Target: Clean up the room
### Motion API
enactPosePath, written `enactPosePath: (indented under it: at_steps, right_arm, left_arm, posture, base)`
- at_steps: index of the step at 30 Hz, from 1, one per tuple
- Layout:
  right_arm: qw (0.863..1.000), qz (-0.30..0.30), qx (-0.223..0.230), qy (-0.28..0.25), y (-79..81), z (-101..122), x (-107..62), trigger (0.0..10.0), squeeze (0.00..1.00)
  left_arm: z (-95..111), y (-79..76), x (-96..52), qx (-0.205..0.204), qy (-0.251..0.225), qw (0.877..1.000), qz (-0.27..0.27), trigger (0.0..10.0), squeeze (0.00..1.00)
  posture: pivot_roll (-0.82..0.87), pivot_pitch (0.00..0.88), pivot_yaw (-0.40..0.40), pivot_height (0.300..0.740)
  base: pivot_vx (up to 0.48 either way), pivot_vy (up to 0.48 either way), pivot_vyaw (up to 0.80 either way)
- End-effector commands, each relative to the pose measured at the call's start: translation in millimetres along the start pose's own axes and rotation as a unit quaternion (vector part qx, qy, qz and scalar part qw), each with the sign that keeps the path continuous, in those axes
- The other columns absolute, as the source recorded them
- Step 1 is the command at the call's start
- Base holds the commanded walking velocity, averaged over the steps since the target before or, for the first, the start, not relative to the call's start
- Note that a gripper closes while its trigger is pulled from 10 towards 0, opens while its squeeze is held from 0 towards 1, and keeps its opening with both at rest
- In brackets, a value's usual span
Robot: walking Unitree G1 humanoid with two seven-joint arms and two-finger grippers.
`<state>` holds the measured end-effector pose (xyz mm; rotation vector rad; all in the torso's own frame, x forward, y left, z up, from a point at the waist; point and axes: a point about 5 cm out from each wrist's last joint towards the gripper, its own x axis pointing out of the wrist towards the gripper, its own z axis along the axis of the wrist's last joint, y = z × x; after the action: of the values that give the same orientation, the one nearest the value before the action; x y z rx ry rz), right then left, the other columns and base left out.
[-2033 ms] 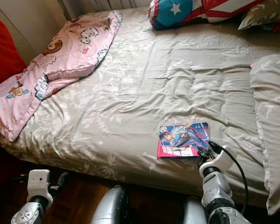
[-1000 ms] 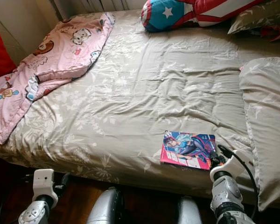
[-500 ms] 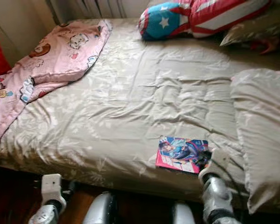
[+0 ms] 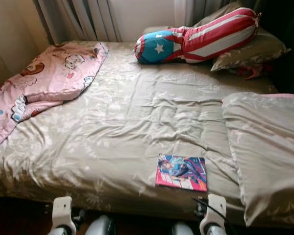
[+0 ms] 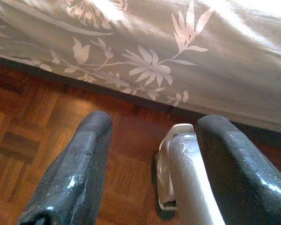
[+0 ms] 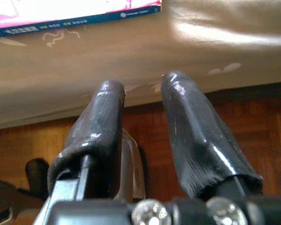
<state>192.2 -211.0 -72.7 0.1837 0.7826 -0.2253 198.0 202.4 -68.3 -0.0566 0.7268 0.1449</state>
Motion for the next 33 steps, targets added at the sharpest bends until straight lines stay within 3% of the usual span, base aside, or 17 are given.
enactPosePath:
  at_steps: [1, 6, 17, 33]
  right_arm:
    - [1.0, -0.005, 0.012, 0.023, 5.3, -9, -0.9, 10.0, 0.0]
    - [0.999, 0.032, -0.017, 0.028, 17.7, -10, -0.3, 10.0, 0.0]
    - [0.997, 0.02, -0.029, 0.072, 0.0, -24, -5.3, 10.0, 0.0]
    - [0.995, 0.034, -0.051, 0.076, 5.4, -20, -2.8, 10.0, 0.0]
  left_arm:
    - [-7, 4.6, -1.3, 0.02, 0.025, 0.999, -0.002, 10.0, 0.0]
    - [-13, 6.4, -2.6, 0.019, 0.045, 0.999, 0.001, 10.0, 0.0]
    - [-19, 2.7, -3.2, 0.025, 0.072, 0.997, -0.007, 10.0, 0.0]
    - [-27, 3.6, -5.9, 0.023, 0.096, 0.995, 0.001, 10.0, 0.0]
  posture:
    - [-0.1, 0.0, 0.049, 0.731]
    - [-0.1, 0.0, 0.052, 0.74]
    - [-0.11, 0.0, 0.04, 0.74]
    - [-0.11, 0.0, 0.046, 0.74]
  base:
    - [0.0, 0.0, 0.0]
    - [0.0, 0.0, 0.0]
    - [0.0, 0.0, 0.0]
    - [0.0, 0.084, 0.0]
